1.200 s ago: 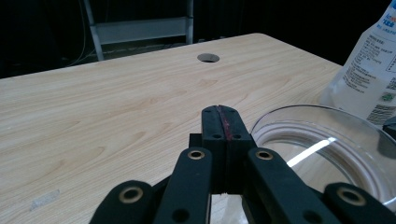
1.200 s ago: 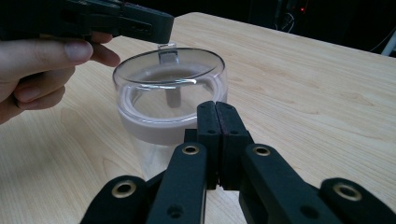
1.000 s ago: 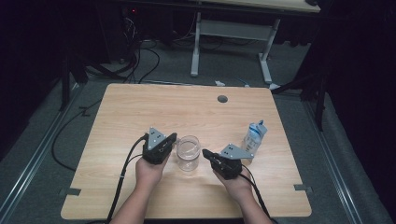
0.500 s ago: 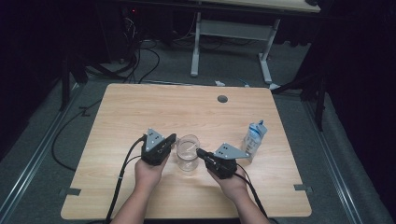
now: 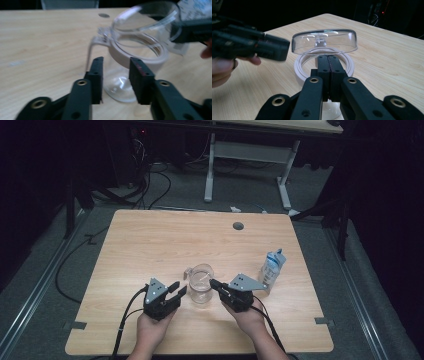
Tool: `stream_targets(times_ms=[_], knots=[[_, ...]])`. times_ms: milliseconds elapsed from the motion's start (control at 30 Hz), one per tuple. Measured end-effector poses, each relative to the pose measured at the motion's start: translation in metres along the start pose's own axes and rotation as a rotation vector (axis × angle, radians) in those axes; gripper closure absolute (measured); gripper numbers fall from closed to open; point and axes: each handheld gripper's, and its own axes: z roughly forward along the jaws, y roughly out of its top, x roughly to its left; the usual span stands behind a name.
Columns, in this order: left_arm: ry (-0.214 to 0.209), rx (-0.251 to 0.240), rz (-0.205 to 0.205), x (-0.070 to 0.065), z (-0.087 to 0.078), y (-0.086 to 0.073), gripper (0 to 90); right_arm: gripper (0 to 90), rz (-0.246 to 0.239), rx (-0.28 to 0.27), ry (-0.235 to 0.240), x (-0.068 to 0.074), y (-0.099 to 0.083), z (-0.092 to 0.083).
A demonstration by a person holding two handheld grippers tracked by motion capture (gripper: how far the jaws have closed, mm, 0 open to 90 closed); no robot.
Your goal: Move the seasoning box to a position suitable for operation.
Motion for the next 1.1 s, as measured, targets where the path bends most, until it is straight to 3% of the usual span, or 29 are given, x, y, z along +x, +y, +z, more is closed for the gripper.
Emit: stream_targets(times_ms=[200, 233, 300, 333, 400, 667, 1100], knots=[[-0.037, -0.021, 0.007, -0.010, -0.001, -0.001, 56.1, 89.2, 0.001, -0.002, -0.004, 0.001, 0.000, -0.001], [-0.067, -0.009, 0.012, -0.013, 0.002, 0.000, 56.8, 89.2, 0.001, -0.003, -0.003, 0.001, 0.001, -0.001], [-0.068, -0.008, 0.022, -0.015, 0.003, 0.000, 59.2, 89.3, -0.001, -0.004, -0.002, 0.001, 0.001, -0.001], [-0.101, -0.013, 0.037, -0.019, 0.006, 0.001, 60.9, 89.2, -0.002, -0.004, -0.001, 0.001, 0.001, -0.001], [-0.121, -0.030, 0.040, -0.023, 0.008, 0.001, 62.1, 89.2, 0.001, -0.005, 0.000, 0.001, 0.001, -0.002], [-0.117, -0.059, 0.050, -0.031, 0.015, 0.008, 73.8, 89.2, 0.010, -0.011, 0.009, -0.001, 0.001, -0.001], [-0.069, -0.088, 0.054, -0.030, 0.013, 0.017, 78.9, 89.2, 0.026, -0.013, 0.015, -0.003, -0.001, -0.001]])
